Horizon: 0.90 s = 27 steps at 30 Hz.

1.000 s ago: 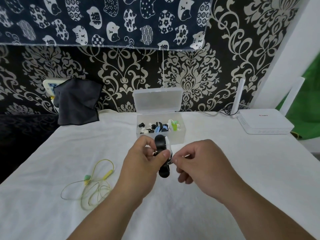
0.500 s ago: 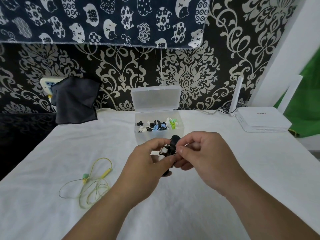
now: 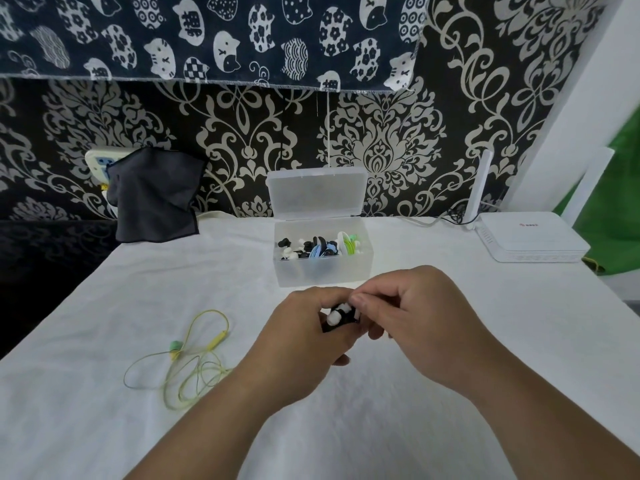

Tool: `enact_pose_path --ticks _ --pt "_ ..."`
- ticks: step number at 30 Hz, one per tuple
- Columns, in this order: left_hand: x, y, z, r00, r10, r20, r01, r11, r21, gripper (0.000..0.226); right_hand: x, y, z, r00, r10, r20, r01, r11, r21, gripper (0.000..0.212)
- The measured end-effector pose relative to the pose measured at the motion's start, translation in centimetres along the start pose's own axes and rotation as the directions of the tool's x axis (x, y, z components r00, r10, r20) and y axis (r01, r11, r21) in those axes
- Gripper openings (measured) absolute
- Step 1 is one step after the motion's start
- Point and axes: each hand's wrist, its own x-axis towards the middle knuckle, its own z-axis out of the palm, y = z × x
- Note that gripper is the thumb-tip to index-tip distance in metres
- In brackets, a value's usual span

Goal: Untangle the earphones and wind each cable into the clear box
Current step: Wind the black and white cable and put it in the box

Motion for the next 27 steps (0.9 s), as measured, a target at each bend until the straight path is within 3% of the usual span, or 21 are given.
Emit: enact_pose_path --ticks 10,18,24,27 --pt "-0.2 -0.2 0.1 0.997 -0.060 0.045 0.068 0.976 -0.205 0.032 0.6 0.6 -0.1 0.997 -0.035 -0.065 0.039 0.997 0.060 0.013" --pt "-0.4 -0.3 0.9 0.998 -0.063 0.025 0.068 0.951 -0.302 0.024 0.9 0.7 0.1 0.996 -0.057 -0.064 0.060 0.998 0.037 0.021" --pt "-0.3 0.5 1.3 0.993 -0.110 0.031 0.109 0.825 -0.555 0.022 0.9 0.6 -0.2 0.992 -0.088 -0.094 0.096 0.992 0.086 0.021" --pt "-0.4 0.7 1.4 0.992 -0.123 0.016 0.109 0.804 -0.584 0.020 0.8 0.5 -0.1 0.993 -0.094 -0.075 0.101 0.990 0.093 0.021"
